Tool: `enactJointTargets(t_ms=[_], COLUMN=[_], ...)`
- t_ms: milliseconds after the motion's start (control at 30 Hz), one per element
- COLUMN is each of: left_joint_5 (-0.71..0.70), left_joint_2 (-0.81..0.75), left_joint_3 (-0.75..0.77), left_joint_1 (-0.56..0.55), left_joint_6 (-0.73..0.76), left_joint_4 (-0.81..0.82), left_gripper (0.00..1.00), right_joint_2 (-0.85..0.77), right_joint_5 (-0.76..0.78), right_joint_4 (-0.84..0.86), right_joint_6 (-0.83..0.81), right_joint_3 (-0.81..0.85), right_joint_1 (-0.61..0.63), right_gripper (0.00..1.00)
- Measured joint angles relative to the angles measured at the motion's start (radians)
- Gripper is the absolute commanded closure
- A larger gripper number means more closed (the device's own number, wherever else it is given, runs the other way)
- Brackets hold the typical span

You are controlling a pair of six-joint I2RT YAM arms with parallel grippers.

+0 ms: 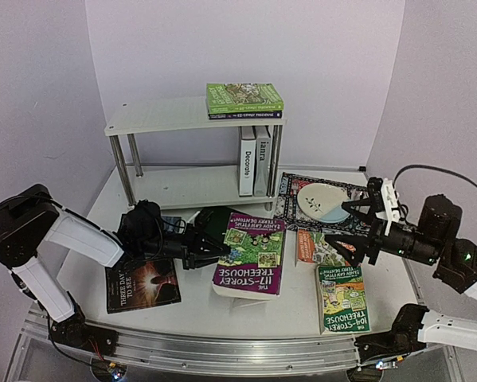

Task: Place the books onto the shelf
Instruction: Pass from the left arm to the right

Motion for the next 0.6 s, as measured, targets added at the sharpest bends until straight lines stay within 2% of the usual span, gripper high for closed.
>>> enactJointTargets(t_ms=[133, 267, 433, 600], left_joint_5=[0.039, 0.064, 0.084, 0.088], left_joint_2=[-0.004, -0.004, -0.006, -0.040], left_joint_3=[0.053, 0.084, 0.113, 0.115], left_joint_1=[0.009, 0.013, 0.013, 0.014], left_joint_6=[-0.034, -0.074, -0.117, -0.128], left_joint_4=[0.003, 0.012, 0.012, -0.008], left_gripper=[1.00, 1.00, 1.00, 1.00], right_joint_2=[0.002, 0.045, 0.091, 0.107], right_joint_5=[-0.099, -0.215, -0.318, -0.372], right_joint_4=[-0.007, -0.009, 0.066, 0.079], right_joint_6=[-0.345, -0.599, -0.811, -0.966], right_joint_3=[-0.027, -0.025, -0.024, -0.006], right_joint_1=[-0.002, -0.002, 0.000, 0.000], right_gripper=[0.02, 0.02, 0.03, 0.14])
